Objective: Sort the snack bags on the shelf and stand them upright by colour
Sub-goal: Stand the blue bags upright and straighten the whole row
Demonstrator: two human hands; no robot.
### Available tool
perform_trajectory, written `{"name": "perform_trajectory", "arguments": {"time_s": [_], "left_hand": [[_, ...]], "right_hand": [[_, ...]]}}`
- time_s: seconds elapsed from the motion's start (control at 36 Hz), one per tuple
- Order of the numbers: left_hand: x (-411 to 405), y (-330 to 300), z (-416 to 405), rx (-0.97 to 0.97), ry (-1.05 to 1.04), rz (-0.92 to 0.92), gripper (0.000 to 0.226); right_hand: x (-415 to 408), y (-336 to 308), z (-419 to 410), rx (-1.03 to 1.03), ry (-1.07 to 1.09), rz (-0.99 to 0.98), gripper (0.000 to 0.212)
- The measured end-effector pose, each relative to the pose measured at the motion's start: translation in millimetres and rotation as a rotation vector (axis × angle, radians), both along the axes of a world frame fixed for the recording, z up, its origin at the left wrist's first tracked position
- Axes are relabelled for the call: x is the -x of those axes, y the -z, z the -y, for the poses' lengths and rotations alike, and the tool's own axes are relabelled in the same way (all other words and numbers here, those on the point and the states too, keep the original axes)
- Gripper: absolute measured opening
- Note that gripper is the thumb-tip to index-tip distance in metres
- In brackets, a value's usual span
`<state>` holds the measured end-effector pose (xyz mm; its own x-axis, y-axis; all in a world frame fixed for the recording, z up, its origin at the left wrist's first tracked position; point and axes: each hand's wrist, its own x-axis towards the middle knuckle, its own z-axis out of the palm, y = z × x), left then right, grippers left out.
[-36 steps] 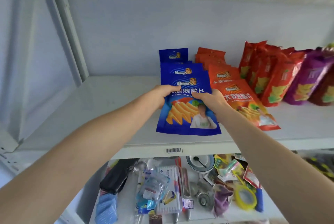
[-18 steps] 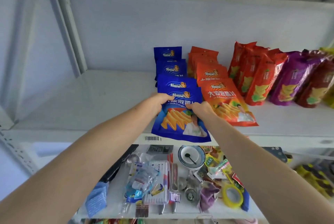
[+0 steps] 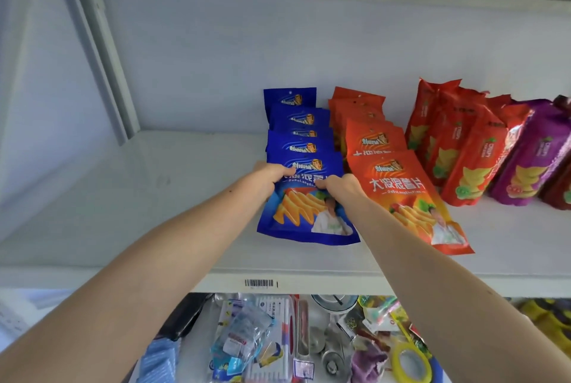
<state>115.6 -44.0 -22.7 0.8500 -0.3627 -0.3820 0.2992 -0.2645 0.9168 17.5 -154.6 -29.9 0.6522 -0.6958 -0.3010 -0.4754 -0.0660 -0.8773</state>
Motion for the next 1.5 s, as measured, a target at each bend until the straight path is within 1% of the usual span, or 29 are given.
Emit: {"name": "perform_trajectory", "arguments": {"time_s": [0.11,0.22,0.25,0.33,0.42,0.5,0.58,0.67,0.75,0.81,0.89,0.94,1.0,1.11,1.22,1.28,1.36,1.44,1.5], "left_hand": [[-18,1,9,0.022,0.006,-0.002,0.054],[-33,8,16,0.087,0.003,0.004,0.052],[-35,11,17,0.102,-0.009,0.013,0.053],[-35,14,15,0.155,0.004,0.016,0.05],[-25,10,7,0.211,0.053,0.006,0.036],[-16,6,-2,0.22,0.08,-0.004,0.025],[-15,7,-10,0.19,0.03,0.031,0.031],[-15,11,-13,0.21,-0.014,0.158,0.048],[-5,17,-18,0.162,0.001,0.298,0.074],[0,23,-18,0.134,0.038,0.391,0.082],[5,28,-16,0.018,0.068,0.507,0.071],[4,30,-14,-0.081,0.101,0.549,0.061],[4,29,-13,-0.163,0.124,0.581,0.058],[1,28,-11,-0.247,0.12,0.618,0.059],[-1,24,-12,-0.357,0.105,0.664,0.068],[1,20,-11,-0.446,0.078,0.724,0.069],[8,9,-7,-0.577,0.046,0.859,0.067],[19,-2,4,-0.612,0.055,0.995,0.063],[30,-8,18,-0.608,0.107,1.084,0.062]], "right_hand": [[-18,0,8,0.004,0.009,0.009,0.028],[-26,-2,12,0.019,0.001,0.018,0.029],[-27,-2,13,0.026,0.004,0.013,0.033],[-27,-1,11,0.057,0.03,0.02,0.056],[-19,1,6,0.232,0.048,0.01,0.074],[-1,2,-8,0.431,0.021,-0.015,0.076],[16,8,-26,0.605,-0.035,-0.069,0.08],[28,18,-44,0.702,-0.061,-0.128,0.091],[36,30,-55,0.747,-0.075,-0.138,0.096],[39,37,-60,0.748,-0.113,-0.161,0.097],[42,44,-61,0.745,-0.139,-0.187,0.098],[42,46,-60,0.77,-0.127,-0.169,0.097],[42,48,-59,0.789,-0.125,-0.159,0.097],[43,46,-57,0.782,-0.134,-0.141,0.097],[52,39,-53,0.796,-0.118,-0.087,0.098],[59,36,-48,0.835,-0.106,-0.052,0.092],[74,30,-33,0.895,-0.098,0.028,0.079],[90,24,-12,0.97,-0.094,0.038,0.07],[103,22,6,1.01,-0.05,0.027,0.066]]}}
